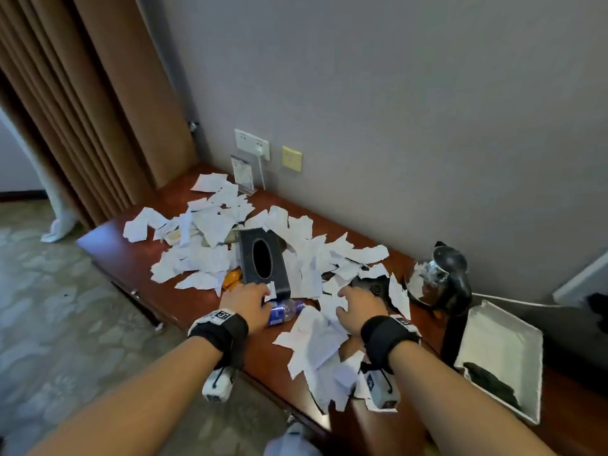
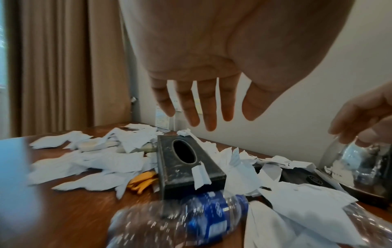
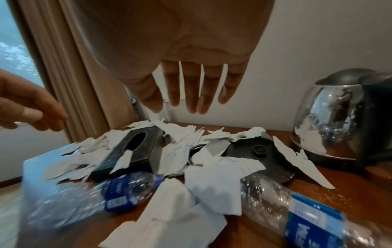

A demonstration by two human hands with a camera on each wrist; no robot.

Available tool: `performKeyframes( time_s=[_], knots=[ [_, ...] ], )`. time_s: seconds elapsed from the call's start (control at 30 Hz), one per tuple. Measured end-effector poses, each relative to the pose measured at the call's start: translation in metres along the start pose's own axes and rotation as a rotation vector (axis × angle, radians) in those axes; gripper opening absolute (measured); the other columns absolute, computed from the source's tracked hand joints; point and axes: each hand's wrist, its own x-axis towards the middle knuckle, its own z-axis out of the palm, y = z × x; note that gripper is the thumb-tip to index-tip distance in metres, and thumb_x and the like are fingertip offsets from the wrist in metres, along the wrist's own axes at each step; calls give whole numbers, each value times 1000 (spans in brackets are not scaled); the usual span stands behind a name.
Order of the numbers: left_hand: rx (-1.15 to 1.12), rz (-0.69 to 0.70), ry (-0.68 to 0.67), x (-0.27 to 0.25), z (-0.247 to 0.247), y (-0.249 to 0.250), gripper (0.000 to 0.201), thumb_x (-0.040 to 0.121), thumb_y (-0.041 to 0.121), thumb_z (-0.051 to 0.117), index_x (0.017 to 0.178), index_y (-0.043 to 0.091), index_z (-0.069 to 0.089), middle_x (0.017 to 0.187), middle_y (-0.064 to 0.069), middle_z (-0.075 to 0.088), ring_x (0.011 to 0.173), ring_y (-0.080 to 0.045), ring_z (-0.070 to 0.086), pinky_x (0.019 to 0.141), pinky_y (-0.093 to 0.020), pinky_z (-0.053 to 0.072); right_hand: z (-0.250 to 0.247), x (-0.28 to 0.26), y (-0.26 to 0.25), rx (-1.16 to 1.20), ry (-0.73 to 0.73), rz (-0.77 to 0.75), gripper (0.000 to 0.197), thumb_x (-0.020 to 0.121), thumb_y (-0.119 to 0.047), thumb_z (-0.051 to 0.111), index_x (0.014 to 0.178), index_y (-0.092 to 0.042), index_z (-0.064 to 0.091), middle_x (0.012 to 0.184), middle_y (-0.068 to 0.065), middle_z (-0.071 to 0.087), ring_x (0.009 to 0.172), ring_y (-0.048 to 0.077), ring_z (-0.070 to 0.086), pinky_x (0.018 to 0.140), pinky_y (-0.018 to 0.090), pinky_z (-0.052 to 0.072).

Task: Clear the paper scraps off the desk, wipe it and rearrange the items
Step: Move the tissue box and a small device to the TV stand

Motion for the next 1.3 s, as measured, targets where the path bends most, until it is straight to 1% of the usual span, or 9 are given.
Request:
performKeyframes(
  time_s=[0.17, 0.3, 0.5, 0.73, 0.83, 1.0, 1.17, 1.23, 1.3],
  knots=[
    [45, 25, -47, 71, 4, 0, 35, 94, 46, 50, 127, 34, 55, 123, 5, 63, 112, -18, 57, 96, -40, 50, -3, 59, 25, 65, -6, 96, 36, 89, -37, 50, 123, -25, 55, 122, 2, 62, 106, 25, 60, 91, 38, 50],
    [58, 47, -79, 122, 5, -4, 32, 95, 45, 50, 124, 34, 55, 121, 4, 62, 110, -18, 57, 92, -40, 52, 0, 93, 42, 106, -22, 155, 36, 90, -34, 51, 125, -23, 56, 123, 2, 63, 108, 25, 60, 91, 36, 50],
    [199, 63, -232, 175, 7, -18, 41, 92, 35, 56, 133, 30, 52, 128, 1, 59, 117, -21, 54, 96, -38, 49, 5, 110, 69, 180, -54, 290, 20, 90, -29, 48, 107, -26, 58, 110, 1, 64, 98, 24, 59, 87, 37, 50],
    [461, 207, -496, 223, 21, -42, 58, 87, 31, 60, 143, 32, 45, 140, 2, 49, 129, -19, 45, 106, -34, 42, 20, 116, 88, 375, -21, 517, 24, 84, -29, 55, 107, -30, 60, 105, -2, 67, 95, 22, 61, 88, 36, 52],
    [604, 368, -573, 238, 27, -60, 65, 82, 29, 61, 143, 38, 41, 142, 6, 47, 133, -17, 39, 109, -37, 34, 31, 122, 90, 409, -21, 591, 31, 84, -28, 58, 115, -28, 61, 110, 0, 67, 100, 22, 62, 91, 39, 52],
    [886, 631, -529, 260, 29, -86, 62, 78, 29, 62, 138, 36, 44, 138, 8, 45, 135, -19, 30, 104, -42, 25, 50, 136, 95, 417, -20, 672, 39, 80, -28, 63, 118, -24, 58, 113, 3, 64, 102, 25, 60, 89, 43, 54],
    [951, 708, -483, 266, 29, -96, 46, 85, 39, 55, 130, 34, 52, 132, 10, 49, 133, -16, 35, 104, -43, 20, 61, 149, 98, 416, -4, 741, 47, 78, -28, 69, 122, -23, 53, 116, 4, 60, 105, 27, 58, 89, 46, 54],
    [900, 731, -473, 267, 25, -97, 45, 79, 41, 60, 124, 35, 58, 125, 11, 55, 128, -17, 43, 102, -44, 21, 64, 152, 99, 415, -17, 755, 48, 78, -27, 68, 123, -22, 53, 116, 5, 59, 104, 28, 59, 89, 46, 54],
    [855, 753, -506, 266, 21, -94, 43, 63, 42, 71, 105, 36, 68, 105, 13, 64, 112, -18, 58, 96, -43, 25, 67, 156, 102, 426, -36, 756, 46, 80, -24, 67, 124, -21, 53, 117, 7, 60, 104, 29, 60, 90, 45, 54]
  ],
)
